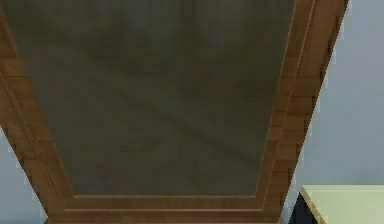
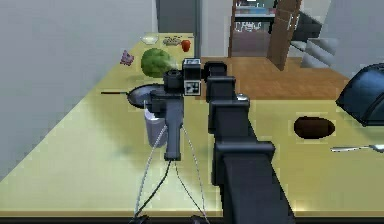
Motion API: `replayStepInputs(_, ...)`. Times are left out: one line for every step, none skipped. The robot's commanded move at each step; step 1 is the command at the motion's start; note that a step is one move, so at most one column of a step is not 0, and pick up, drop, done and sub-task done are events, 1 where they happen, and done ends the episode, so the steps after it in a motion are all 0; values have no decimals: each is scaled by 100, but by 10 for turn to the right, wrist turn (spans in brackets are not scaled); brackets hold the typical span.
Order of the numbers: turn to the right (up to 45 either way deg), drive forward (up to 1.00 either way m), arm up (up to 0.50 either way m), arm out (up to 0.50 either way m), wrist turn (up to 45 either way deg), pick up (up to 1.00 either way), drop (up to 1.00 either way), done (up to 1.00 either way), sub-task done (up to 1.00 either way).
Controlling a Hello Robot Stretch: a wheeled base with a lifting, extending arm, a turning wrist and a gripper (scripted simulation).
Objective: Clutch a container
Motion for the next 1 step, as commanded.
replayStepInputs(0,0,0,0,450,0,0,0,0)
